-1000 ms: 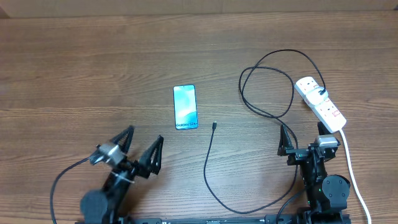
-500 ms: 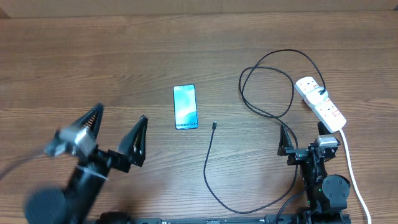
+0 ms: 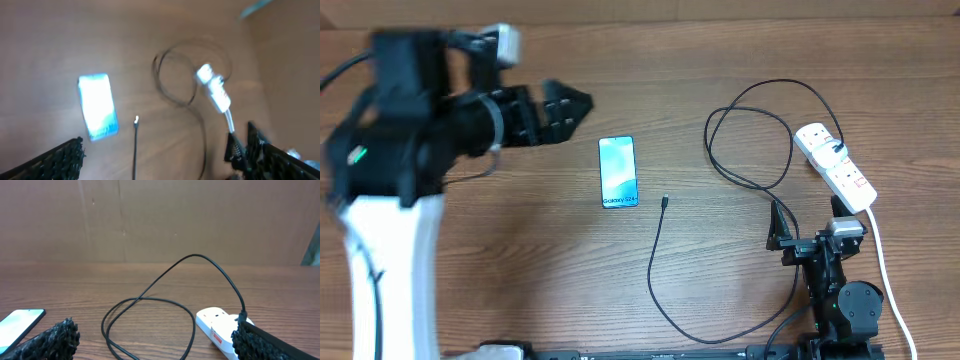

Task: Plug charger to phone and switch on socket
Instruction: 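Move the left gripper forward over the smartphone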

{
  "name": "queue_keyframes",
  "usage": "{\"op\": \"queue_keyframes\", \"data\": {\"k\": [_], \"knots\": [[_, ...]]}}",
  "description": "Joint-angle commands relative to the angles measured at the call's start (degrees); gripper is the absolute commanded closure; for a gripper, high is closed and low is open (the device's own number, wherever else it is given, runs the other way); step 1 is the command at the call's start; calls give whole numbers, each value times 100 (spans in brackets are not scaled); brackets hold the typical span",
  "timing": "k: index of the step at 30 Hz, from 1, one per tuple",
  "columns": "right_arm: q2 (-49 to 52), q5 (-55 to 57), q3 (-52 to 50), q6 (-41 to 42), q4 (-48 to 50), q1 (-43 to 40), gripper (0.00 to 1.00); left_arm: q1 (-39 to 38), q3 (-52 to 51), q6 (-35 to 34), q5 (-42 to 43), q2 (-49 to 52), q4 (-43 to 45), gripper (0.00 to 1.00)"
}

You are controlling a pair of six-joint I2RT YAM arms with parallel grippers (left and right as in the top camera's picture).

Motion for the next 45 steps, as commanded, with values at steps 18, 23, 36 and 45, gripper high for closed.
{"op": "queue_keyframes", "data": {"k": [18,23,36,45], "knots": [[-50,31,-57,-24,31,22,0,-2004,494,-1296,-2859,3294,-208,0],[-50,31,-57,-24,31,22,0,-1871,494,-1296,-2839,3366,-155,1],[-50,31,-57,-24,31,22,0,-1784,-4,-1202,-2944,2234,-490,0],[-50,31,-57,-24,31,22,0,-1716,-1257,-1547,-2680,2479,911,0]]}}
